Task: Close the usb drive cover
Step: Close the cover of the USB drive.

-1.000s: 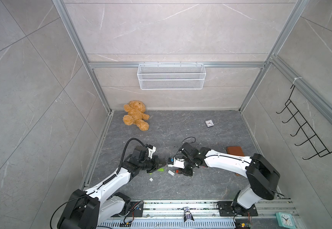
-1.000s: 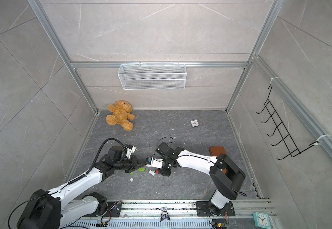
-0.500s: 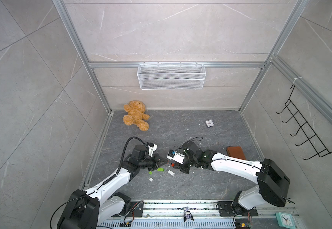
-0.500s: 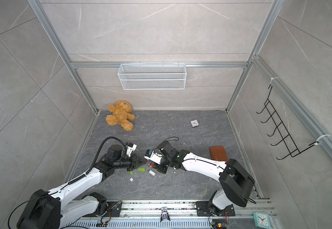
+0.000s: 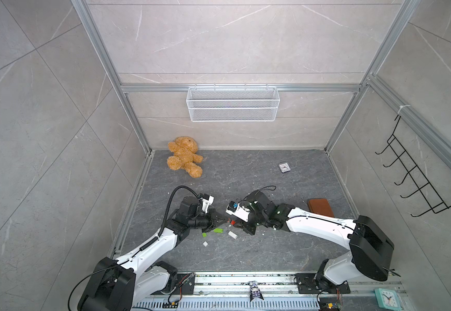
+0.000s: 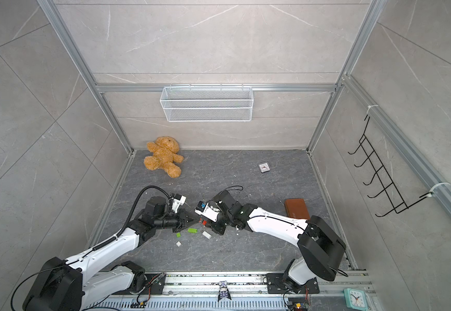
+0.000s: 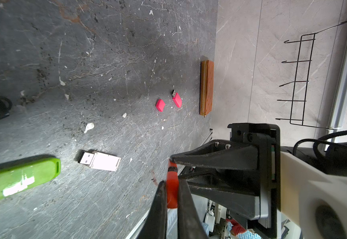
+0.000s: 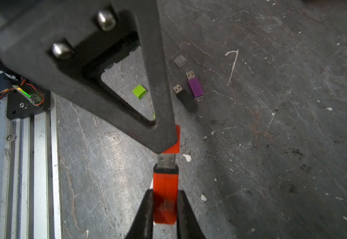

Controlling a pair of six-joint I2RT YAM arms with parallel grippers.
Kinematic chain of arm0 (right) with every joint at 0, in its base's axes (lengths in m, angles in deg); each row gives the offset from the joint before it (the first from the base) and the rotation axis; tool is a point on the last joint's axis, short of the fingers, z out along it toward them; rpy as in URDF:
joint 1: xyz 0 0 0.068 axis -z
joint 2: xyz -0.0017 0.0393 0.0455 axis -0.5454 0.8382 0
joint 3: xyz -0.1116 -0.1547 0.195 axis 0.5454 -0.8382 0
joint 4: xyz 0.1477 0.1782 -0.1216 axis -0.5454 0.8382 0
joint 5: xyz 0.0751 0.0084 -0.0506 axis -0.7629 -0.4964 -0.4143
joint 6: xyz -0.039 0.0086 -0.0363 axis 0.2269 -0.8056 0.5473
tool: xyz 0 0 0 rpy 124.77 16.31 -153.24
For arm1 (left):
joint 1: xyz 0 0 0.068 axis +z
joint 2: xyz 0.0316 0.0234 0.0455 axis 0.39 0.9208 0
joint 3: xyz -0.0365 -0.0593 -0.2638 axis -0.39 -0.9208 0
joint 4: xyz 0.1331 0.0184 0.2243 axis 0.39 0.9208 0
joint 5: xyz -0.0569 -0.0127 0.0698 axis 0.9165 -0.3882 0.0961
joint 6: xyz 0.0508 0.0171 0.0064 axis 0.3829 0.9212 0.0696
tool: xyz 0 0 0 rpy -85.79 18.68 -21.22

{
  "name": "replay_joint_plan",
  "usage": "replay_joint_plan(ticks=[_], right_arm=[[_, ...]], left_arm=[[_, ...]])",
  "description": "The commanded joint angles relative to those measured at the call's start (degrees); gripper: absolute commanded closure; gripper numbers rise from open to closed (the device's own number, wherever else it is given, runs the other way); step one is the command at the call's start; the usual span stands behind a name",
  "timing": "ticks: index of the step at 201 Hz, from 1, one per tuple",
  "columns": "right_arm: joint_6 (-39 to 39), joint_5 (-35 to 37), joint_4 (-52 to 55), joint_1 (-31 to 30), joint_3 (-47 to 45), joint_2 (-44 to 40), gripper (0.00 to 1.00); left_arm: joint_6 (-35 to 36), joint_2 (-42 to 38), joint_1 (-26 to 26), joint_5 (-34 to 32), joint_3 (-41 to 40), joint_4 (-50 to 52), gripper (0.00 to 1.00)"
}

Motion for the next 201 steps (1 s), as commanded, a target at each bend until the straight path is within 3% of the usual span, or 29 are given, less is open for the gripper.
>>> replay_joint_plan(ticks=[1,125,167,201], right_arm=[[-1.4,-0.6,-0.5,-0.4,1.8,0.2,0.86],[-4.2,-2.7,-2.0,-0.3,8.5,2.6,0.89],[1.8,-4.0,-7.1,-0.3,7.3,2.3,0.89],[1.2,-5.3,-10.8,-0.3,9.6,3.3,0.91]], left_arm=[[0.0,-1.0,-0.5,0.9,-0.2,-1.4,1.00],[1.2,1.2,-4.5,-1.6,1.4,-1.0,1.00],[0.6,1.6,-4.5,-0.5,0.7,-2.7,1.00],[-0.5,3.1,-4.9,0.4,0.1,-5.2,1.00]])
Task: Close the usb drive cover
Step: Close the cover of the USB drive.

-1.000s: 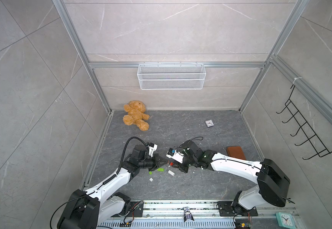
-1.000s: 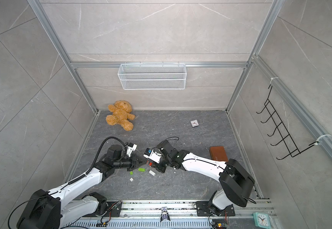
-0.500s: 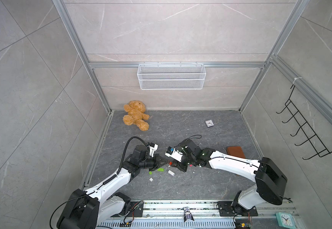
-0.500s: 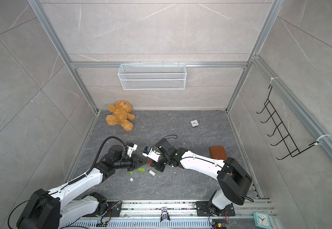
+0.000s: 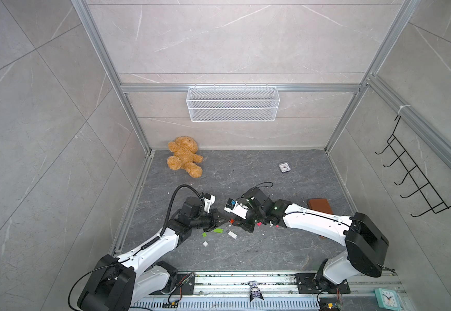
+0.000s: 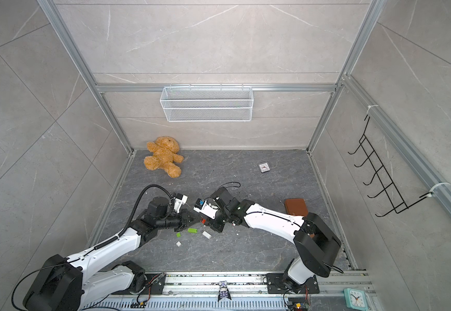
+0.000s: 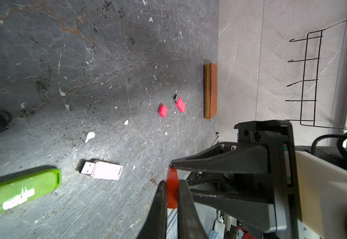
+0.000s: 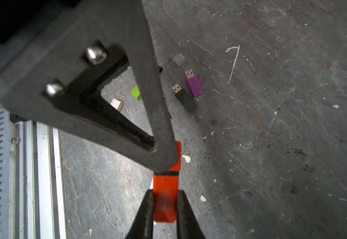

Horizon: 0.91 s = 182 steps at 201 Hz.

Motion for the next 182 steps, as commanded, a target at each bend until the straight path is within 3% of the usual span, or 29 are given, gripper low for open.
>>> replay_joint_plan(ticks=[1,57,98,148,182], right_arm=[[1.2,-4.4,-14.7,-0.8,5.1,0.4,0.91],[3.6,-4.4,-21.5,-0.4,4.4,0.0,0.92],[-1.8,-9.0,-22.3,2.7,6.3,1.6,0.92],[8.8,-13.8,-21.5,2.9,5.4,1.7,0.92],[3.6,-10.7,-24.4,2.9,6.1,2.5,0.92]], left_arm=[[-1.0,1.8,-1.9,4.6,0.0,-2.8,1.00],[-1.2,4.7,-2.8,5.7,-0.4,-4.5,1.00],[0.2,5.2,-4.0,5.4,-0.1,-2.8,1.00],[1.9,5.3,-4.7,5.5,0.7,-0.9,1.00],[2.1,6.2,-5.1,4.9,1.1,-0.8,1.00]])
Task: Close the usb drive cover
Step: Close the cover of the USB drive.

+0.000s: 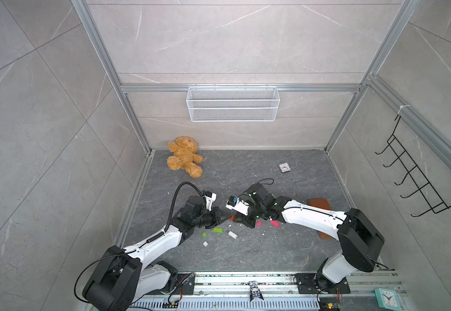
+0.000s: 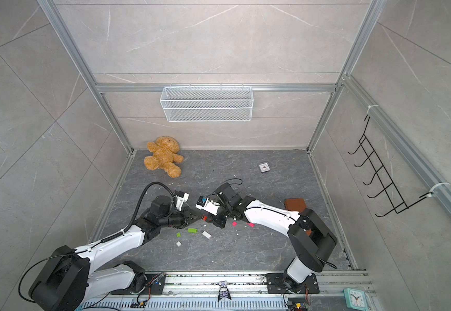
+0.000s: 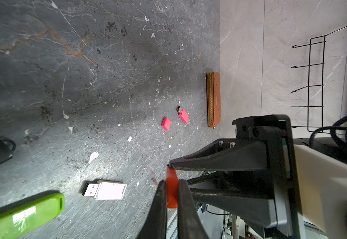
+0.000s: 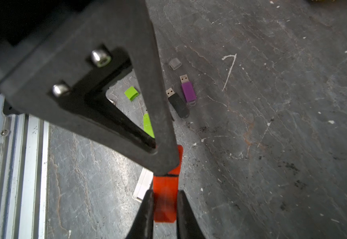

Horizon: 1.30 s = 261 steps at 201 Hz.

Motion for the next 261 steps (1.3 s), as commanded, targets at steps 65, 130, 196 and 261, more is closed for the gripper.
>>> replay_joint_plan(ticks=[65,130,196,261], right_arm=[[-17.0,-2.9,-25.2,-1.4,8.4,0.1,0.91],[4.5,-3.8,-19.0,-1.4,8.5,1.1,0.91],[-2.2,-3.1,-20.0,-1.3,6.2,2.3,0.90],[-1.2,-2.6,-17.6,-1.2,3.8,2.2,0.90]], left_arm=[[1.9,3.1,-5.3,6.4,0.5,4.0,1.00],[3.1,4.4,-5.8,7.7,1.1,5.5,1.00],[5.9,4.5,-5.7,2.3,5.0,10.9,1.00],[6.8,6.4,-5.2,2.2,7.3,11.5,0.95]])
